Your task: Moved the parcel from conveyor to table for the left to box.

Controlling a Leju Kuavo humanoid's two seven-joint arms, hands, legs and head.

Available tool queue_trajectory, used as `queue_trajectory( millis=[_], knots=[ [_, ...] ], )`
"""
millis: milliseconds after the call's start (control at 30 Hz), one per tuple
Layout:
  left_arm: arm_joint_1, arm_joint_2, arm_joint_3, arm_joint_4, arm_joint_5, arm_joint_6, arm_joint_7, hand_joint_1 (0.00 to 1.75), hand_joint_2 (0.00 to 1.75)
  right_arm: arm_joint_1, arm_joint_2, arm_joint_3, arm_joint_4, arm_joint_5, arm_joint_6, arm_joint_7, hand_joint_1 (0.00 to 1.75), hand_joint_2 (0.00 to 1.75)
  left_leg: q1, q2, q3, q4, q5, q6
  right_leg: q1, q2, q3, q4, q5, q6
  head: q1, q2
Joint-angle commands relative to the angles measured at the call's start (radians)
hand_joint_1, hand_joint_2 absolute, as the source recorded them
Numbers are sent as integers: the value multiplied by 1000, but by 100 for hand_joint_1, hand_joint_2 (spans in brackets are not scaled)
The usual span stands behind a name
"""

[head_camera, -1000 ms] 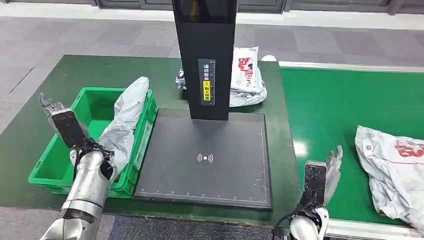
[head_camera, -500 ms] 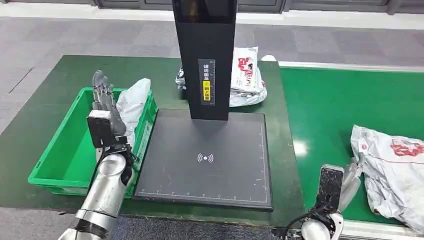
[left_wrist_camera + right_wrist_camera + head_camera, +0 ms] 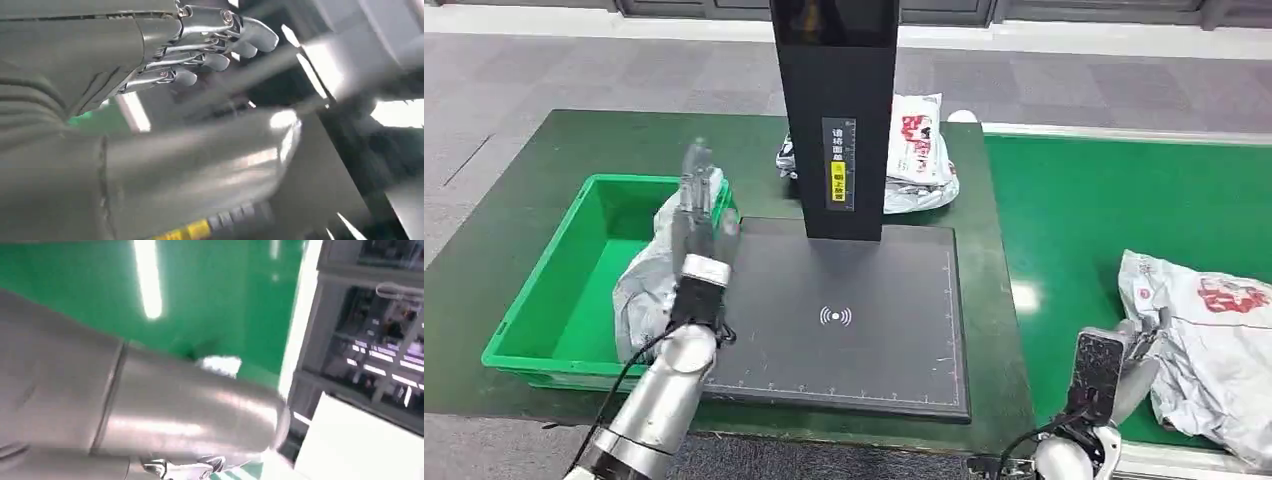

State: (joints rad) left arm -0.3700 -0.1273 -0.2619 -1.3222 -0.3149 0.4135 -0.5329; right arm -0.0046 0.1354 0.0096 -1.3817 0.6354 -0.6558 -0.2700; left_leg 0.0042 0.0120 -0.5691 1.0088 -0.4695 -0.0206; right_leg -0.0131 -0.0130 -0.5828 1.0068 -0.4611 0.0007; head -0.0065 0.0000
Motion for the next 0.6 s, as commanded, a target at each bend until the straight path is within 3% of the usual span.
queue_trajectory(
  millis=[33, 167, 300, 600],
  knots=[
    [-32, -44, -273, 158, -40, -32, 8, 0, 175, -154, -67, -179, 287, 251, -34, 188, 0, 175, 1, -3, 2, -3, 2, 2, 0, -1, 4, -6, 3, 1, 0, 0],
    [-80, -79, -292, 330, 52, -113, 1, 0, 175, -191, -138, -252, 420, 487, -8, 389, 0, 175, -1, -6, 2, -2, 2, 2, -1, -4, 4, -5, 2, 2, 0, 0],
    [-107, -100, -256, 485, 128, -137, -19, 0, 175, -205, -204, -296, 501, 637, 50, 519, 0, 175, -1, -6, 2, -2, 3, 4, -1, -4, 5, -6, 3, 3, 0, 0],
    [-103, -99, -185, 649, 142, -99, 0, 0, 175, -225, -278, -380, 582, 766, 148, 612, 0, 175, -2, -3, 3, -3, 2, 3, -2, -1, 4, -5, 4, 3, 0, 0]
  ],
)
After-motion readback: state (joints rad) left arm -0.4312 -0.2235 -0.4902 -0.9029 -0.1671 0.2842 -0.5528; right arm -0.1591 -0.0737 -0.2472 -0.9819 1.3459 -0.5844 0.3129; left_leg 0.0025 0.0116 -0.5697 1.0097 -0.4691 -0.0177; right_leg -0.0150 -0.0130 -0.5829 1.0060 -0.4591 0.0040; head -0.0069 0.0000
